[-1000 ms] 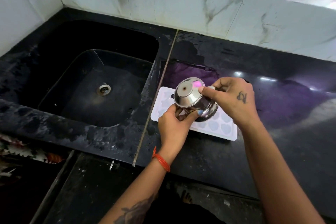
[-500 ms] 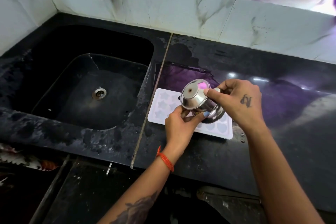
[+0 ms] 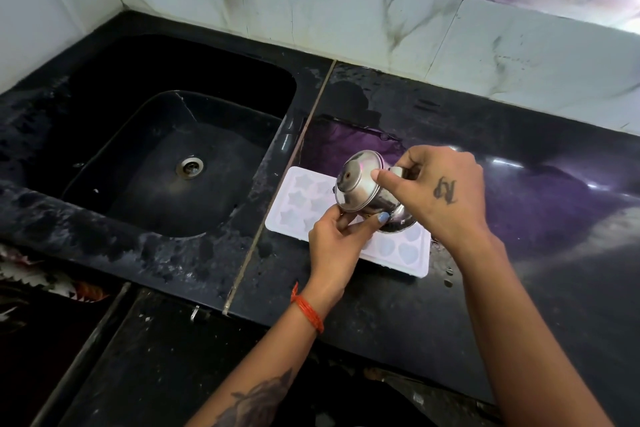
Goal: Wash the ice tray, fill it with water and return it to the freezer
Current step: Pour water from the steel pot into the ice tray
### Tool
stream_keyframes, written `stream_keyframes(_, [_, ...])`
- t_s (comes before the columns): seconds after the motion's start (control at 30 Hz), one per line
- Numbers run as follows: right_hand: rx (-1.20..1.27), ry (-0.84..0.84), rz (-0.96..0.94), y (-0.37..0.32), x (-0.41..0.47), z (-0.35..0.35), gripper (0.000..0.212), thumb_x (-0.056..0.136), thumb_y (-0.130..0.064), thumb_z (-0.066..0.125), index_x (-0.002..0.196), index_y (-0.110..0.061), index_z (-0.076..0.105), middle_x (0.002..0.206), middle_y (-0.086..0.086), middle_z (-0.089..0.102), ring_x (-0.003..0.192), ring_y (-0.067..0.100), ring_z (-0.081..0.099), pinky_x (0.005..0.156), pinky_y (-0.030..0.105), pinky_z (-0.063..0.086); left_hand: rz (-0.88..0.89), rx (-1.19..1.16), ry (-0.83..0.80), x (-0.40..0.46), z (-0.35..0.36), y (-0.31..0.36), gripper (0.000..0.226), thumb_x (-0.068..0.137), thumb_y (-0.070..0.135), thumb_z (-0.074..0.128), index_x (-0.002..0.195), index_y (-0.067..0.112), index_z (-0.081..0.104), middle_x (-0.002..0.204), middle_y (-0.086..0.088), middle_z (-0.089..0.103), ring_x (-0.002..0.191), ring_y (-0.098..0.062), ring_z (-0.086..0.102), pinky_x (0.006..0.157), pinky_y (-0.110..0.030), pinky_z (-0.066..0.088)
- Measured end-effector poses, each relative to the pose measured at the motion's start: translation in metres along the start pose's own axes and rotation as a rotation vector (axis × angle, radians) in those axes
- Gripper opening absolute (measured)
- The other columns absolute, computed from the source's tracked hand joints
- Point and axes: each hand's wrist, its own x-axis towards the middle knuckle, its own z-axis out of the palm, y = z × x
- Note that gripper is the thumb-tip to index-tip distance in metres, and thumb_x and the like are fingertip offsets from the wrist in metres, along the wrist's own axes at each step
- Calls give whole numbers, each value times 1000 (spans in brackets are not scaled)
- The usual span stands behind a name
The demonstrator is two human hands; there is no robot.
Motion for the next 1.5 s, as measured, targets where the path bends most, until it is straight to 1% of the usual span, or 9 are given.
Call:
stream_keyframes(0.13, [61,-14,3,6,2,-1,27,76,-43,71,66,-19,65,61,-3,65,66,19,63,69,38,53,22,27,53,0,4,-1,34,73,11,80,104,8,68,96,-3,75,88,-14,72,89,-44,54])
stream_keyframes(0.3, [280,-46,134,23,5,0,25,70,-37,78,60,-17,67,57,-1,67,63,20,65,66,37,54,100,220,129,0,6,0,40,67,25,85,103,15,69,94,5,75,86,-6,71,85,-34,56])
stream_keyframes(0.47, [397,-32,227,33,3,-1,24,67,-36,81,58,-18,67,57,1,68,60,20,64,66,43,54,127,333,147,1,9,-1,39,65,34,85,98,23,68,93,8,74,87,-6,70,84,-35,56])
stream_keyframes(0.57, [366,-17,206,34,1,-4,24,68,-37,79,59,-18,67,58,0,68,63,22,67,68,45,57,104,283,112,0,13,-3,42,64,32,86,100,20,69,93,7,75,87,-5,70,86,-36,55])
stream_keyframes(0.73, [195,19,122,32,-5,-13,26,73,-38,75,59,-19,63,55,-7,63,59,11,61,60,27,47,33,135,56,-4,20,-7,43,68,19,84,106,10,68,98,0,75,88,-12,72,88,-40,55])
stream_keyframes(0.9, [86,8,65,32,-7,-16,23,75,-39,72,65,-19,66,59,-4,65,63,17,63,66,34,52,-14,28,8,-9,26,-11,34,72,9,80,104,8,68,98,-4,75,89,-15,72,88,-43,55])
stream_keyframes(1.2, [-38,-11,10,26,-9,-21,23,77,-40,67,66,-20,64,61,1,64,69,24,62,68,34,50,-37,-30,-23,-11,30,-16,33,77,8,76,108,3,66,102,-11,73,92,-19,71,79,-30,56])
stream_keyframes(1.43, [6,-7,36,31,-8,-20,21,75,-40,68,65,-23,62,62,-1,65,69,22,62,67,34,51,1,11,17,-12,33,-19,33,74,12,80,104,5,67,97,-6,75,89,-16,72,86,-40,56])
stream_keyframes(1.5, [77,-5,87,36,-7,-21,22,73,-38,71,64,-19,64,62,-2,65,69,20,63,66,33,51,51,83,60,-14,35,-18,32,72,16,82,100,8,69,93,-1,75,85,-12,72,84,-37,56])
